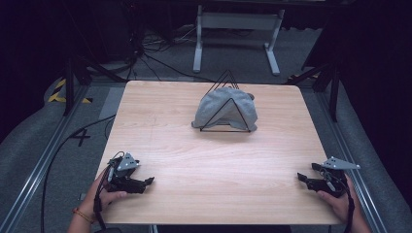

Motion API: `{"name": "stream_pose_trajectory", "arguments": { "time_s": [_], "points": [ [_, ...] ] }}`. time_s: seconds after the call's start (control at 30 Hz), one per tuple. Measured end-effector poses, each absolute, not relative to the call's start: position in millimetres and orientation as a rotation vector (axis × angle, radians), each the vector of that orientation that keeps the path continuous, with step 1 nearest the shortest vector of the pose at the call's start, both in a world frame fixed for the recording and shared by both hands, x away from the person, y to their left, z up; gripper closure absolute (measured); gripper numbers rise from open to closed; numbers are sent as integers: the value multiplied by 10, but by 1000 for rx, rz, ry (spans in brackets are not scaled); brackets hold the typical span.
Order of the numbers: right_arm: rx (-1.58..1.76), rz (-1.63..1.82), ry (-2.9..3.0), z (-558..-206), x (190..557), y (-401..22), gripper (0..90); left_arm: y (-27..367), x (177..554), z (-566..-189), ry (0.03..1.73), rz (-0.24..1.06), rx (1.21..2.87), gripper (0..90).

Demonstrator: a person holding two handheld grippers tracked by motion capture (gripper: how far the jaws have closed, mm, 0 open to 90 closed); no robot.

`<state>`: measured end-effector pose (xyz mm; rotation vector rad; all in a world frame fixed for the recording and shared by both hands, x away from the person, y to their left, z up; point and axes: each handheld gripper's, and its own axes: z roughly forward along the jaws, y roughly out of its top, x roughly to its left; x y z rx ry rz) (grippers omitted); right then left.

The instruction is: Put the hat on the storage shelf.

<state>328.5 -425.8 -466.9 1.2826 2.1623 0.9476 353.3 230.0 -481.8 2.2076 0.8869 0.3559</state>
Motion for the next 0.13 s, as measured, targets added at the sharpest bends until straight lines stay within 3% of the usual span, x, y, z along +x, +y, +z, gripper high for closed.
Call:
{"name": "stream_pose_trajectory", "arguments": {
  "time_s": [0.13],
  "points": [
    [1284,948,2161,-4669,3284,-4259,226,2301,3535,-4819,885,360,2207,126]
  ]
}}
